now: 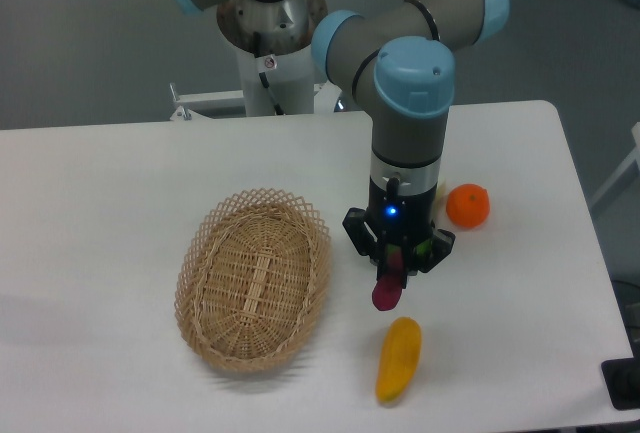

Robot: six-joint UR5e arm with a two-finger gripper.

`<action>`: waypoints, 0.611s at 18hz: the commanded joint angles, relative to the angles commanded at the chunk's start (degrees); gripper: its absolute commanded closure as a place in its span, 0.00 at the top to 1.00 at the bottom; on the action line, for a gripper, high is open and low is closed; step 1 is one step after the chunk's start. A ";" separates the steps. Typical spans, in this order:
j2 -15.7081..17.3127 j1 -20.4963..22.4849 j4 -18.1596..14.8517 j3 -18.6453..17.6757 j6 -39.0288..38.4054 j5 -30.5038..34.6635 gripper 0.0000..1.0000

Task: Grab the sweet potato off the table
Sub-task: 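Hold the purple sweet potato raised above the table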

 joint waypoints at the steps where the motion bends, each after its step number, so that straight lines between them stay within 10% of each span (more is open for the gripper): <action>1: 0.00 0.00 0.09 -0.09 0.00 0.09 0.31; 11: -0.26 -0.26 0.44 0.00 -0.09 0.18 0.31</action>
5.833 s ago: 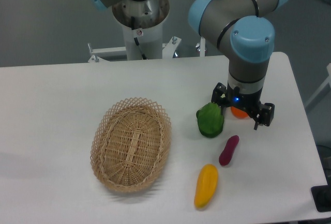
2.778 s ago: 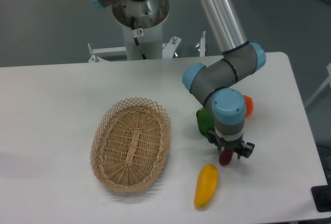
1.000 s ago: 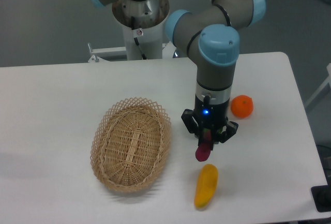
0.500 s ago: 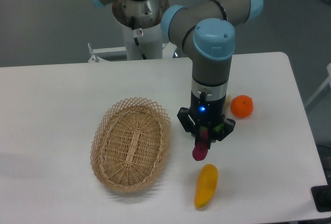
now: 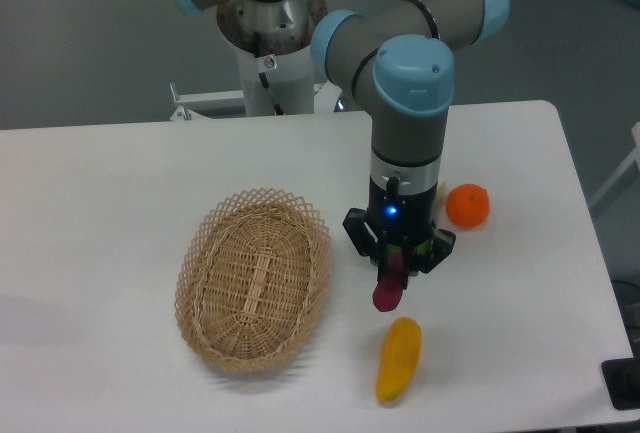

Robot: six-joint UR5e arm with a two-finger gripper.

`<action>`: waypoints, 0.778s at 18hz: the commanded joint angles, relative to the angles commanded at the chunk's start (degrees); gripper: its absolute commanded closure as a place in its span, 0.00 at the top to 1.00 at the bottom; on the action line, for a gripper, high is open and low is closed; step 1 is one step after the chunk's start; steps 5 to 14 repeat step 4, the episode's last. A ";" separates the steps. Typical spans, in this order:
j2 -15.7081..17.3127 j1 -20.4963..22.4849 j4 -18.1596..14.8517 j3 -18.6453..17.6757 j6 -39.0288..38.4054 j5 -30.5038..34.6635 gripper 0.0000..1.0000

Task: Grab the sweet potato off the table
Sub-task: 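Hold the purple sweet potato raised above the table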

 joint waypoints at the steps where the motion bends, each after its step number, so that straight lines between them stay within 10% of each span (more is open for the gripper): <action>1: -0.09 0.00 0.09 0.00 0.00 0.00 0.31; 14: 0.00 0.00 0.09 0.26 0.00 -0.17 0.31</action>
